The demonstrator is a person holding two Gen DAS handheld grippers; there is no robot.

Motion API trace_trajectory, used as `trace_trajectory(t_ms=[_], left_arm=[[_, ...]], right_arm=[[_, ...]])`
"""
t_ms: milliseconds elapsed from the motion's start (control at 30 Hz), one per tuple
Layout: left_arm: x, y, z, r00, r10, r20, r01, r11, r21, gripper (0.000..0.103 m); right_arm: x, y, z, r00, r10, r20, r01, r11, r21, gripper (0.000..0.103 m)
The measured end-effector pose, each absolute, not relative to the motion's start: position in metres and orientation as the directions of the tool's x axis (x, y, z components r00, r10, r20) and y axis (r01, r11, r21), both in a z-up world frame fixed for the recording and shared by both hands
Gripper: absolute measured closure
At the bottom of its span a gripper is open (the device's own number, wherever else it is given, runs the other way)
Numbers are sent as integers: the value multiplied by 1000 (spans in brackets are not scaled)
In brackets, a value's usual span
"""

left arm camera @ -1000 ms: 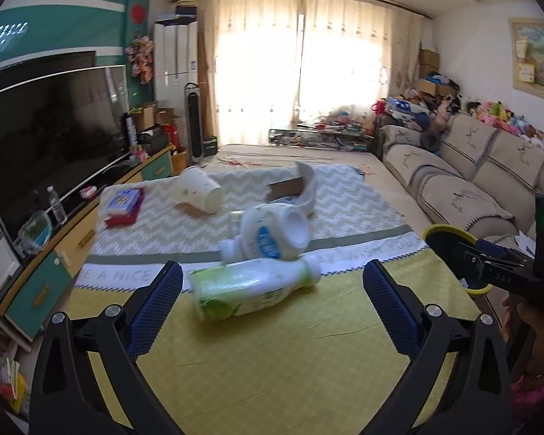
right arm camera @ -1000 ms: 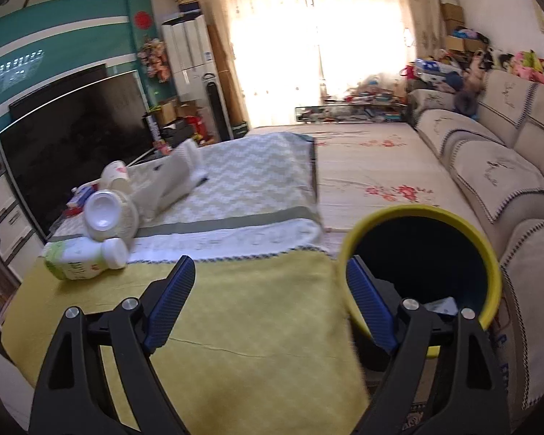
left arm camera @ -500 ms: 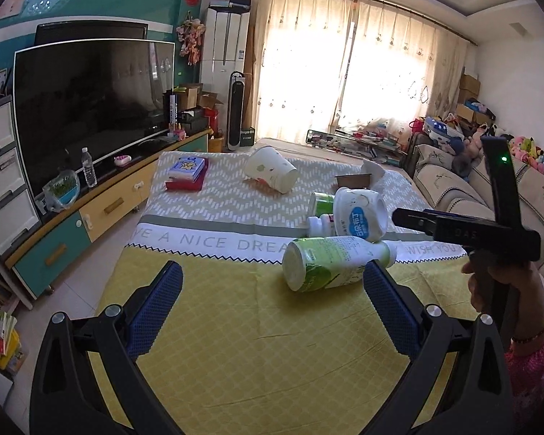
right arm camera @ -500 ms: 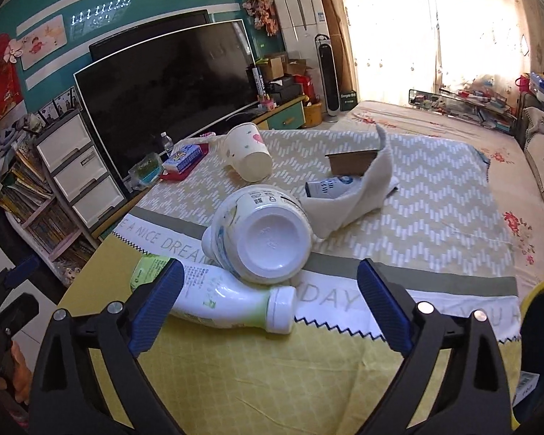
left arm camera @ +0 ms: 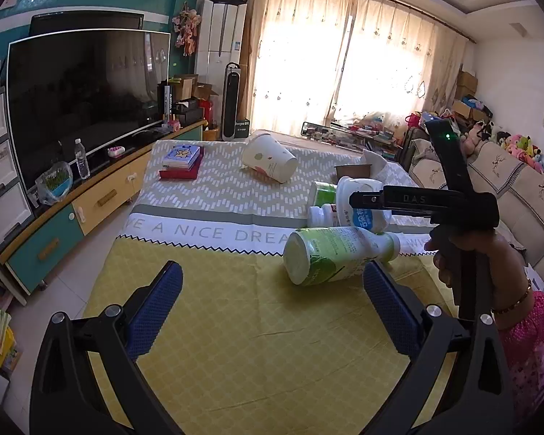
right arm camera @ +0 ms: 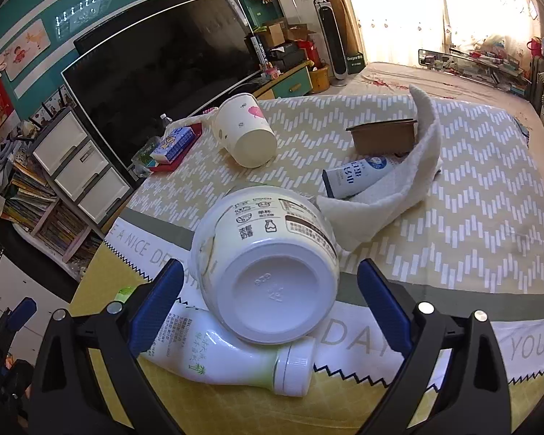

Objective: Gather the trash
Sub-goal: 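Grasp the white upturned cup with the right gripper, then carry the white cup with the right gripper and drop it into the bin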

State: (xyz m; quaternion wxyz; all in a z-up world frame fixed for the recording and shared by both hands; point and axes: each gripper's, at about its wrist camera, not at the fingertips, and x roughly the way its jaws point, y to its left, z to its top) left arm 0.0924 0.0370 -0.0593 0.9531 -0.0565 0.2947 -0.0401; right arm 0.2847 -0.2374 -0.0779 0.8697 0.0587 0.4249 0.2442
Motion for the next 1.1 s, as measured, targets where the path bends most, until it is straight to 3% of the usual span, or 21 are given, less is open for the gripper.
trace_trajectory(t_ms=[67,133,800,1100], left_arm=[[95,38,-61,821,-112,-559,44,990,-133,5],[97,36,-63,819,-113,-562,46,990,-133,5],[96,22,-62,813,-121,-570,79,992,-98,5],[100,-2,-62,801,-133,-584,114,991,-69,5]], right_arm=[[286,-235,-80,515,471,-716,-378,874,304,13],[286,-231,-81,510,470,-720,-387,874,295,25],[235,-278,-34,672,440,-596,-350,898,268,26],[181,-393,-24,810,240,-535,-117,960,253,26]])
